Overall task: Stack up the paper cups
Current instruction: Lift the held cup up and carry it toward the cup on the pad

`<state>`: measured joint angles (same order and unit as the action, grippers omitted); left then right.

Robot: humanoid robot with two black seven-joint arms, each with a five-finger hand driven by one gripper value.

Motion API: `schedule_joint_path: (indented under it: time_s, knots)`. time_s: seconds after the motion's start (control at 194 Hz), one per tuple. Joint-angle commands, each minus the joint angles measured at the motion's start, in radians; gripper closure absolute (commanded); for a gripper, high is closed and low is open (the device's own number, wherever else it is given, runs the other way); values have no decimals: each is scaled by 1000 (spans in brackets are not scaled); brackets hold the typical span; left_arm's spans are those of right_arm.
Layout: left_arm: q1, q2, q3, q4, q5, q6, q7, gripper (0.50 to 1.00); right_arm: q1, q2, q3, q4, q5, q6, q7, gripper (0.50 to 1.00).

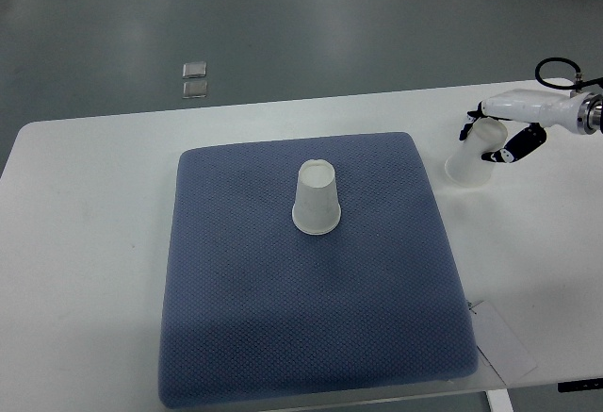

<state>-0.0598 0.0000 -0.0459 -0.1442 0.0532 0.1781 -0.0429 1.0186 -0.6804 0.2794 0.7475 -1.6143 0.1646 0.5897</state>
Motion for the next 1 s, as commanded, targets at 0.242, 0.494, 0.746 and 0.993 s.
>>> schedule_joint_path:
  time_s: [0.242, 0.494, 0.746, 0.993]
  knots:
    - [0, 0, 0, 0, 1, 0, 0, 500, 267, -7, 0, 75, 151, 138, -2, 1000]
    - [0, 0, 0, 0, 1, 0, 0, 500, 354, 35, 0, 188, 172, 185, -4, 1000]
    - [0, 0, 0, 0, 1, 0, 0, 500, 396, 82, 0, 276, 217, 247, -5, 1000]
    - [0, 0, 0, 0, 1, 0, 0, 500, 399, 133, -9, 325, 211, 276, -19, 1000]
